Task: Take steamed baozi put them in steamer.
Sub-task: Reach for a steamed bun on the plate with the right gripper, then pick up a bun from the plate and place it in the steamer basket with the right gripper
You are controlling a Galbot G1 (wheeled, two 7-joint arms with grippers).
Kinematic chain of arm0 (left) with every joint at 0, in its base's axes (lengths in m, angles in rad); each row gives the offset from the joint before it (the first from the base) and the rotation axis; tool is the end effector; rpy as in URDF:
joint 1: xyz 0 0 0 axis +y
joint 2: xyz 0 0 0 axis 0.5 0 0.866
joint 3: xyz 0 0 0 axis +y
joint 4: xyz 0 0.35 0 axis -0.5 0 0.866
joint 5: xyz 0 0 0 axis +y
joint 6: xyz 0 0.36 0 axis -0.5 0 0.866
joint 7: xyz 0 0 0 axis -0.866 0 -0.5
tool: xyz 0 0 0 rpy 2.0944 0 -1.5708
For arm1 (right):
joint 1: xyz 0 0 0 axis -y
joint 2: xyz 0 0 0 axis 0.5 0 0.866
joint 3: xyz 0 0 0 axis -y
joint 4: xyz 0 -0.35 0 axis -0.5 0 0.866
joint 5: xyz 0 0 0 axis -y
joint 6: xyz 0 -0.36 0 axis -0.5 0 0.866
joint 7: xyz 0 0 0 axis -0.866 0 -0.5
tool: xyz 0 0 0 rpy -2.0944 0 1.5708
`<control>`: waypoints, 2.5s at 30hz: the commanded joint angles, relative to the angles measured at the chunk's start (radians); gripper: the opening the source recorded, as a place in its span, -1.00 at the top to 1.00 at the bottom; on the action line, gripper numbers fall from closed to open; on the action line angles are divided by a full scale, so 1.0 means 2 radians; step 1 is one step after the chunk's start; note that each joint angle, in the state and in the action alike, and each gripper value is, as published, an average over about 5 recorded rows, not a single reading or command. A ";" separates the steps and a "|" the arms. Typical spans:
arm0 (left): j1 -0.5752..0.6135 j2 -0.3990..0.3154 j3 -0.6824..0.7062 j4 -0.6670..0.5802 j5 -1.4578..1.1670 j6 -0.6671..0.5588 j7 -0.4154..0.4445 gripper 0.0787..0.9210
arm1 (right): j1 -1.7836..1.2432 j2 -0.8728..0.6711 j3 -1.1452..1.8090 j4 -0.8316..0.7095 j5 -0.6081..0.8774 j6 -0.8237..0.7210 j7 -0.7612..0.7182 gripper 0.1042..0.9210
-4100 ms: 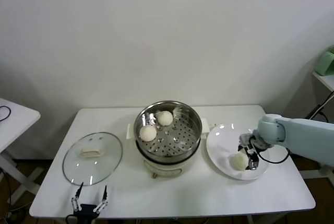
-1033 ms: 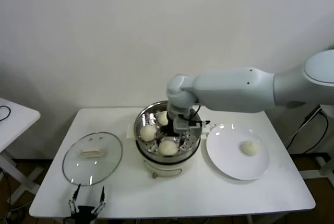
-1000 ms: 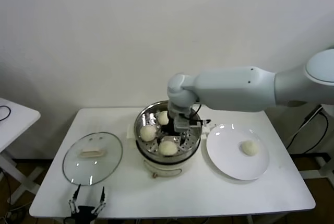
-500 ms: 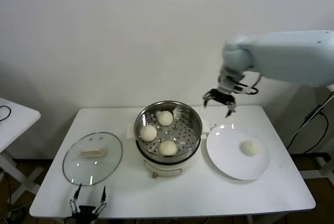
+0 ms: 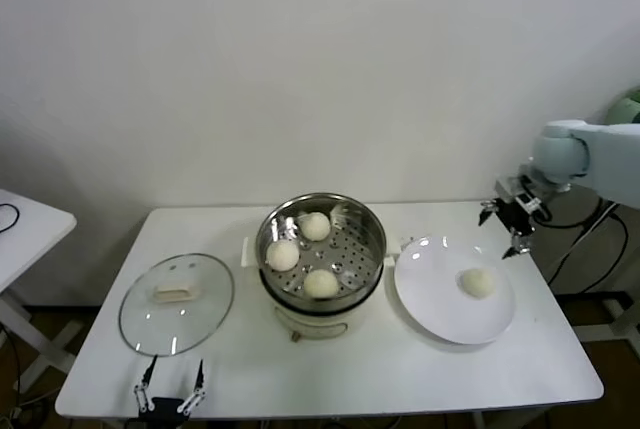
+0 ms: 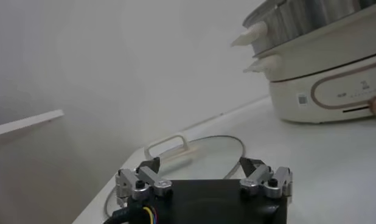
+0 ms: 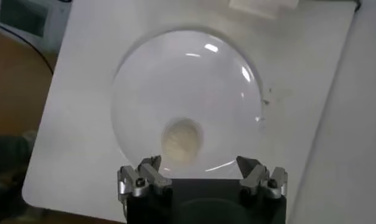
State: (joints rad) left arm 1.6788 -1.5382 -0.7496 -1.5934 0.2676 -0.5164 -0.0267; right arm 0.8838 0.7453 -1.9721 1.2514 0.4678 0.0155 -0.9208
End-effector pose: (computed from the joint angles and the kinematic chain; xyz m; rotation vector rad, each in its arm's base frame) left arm 0.0829 0.0918 -0.4807 0.0815 -2.9739 -0.5708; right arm 0.5316 -0.2008 -0.0915 1.2907 -1.2105 1.4683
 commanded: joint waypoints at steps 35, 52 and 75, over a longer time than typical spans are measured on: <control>0.011 -0.007 -0.012 0.008 0.014 -0.004 -0.006 -0.77 | -0.275 0.041 0.231 -0.163 -0.094 -0.033 0.016 -0.32; 0.007 -0.005 -0.006 0.006 0.014 -0.008 -0.006 -0.77 | 0.032 0.034 0.033 0.006 0.045 -0.039 -0.027 -0.20; -0.005 0.003 -0.002 0.002 0.012 -0.005 -0.001 -0.77 | 0.128 0.199 0.083 0.127 0.227 -0.134 0.013 -0.21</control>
State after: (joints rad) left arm 1.6727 -1.5321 -0.7519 -1.5876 0.2926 -0.5298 -0.0308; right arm 1.1551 1.0211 -1.8601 1.4451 0.8227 -0.1822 -0.9428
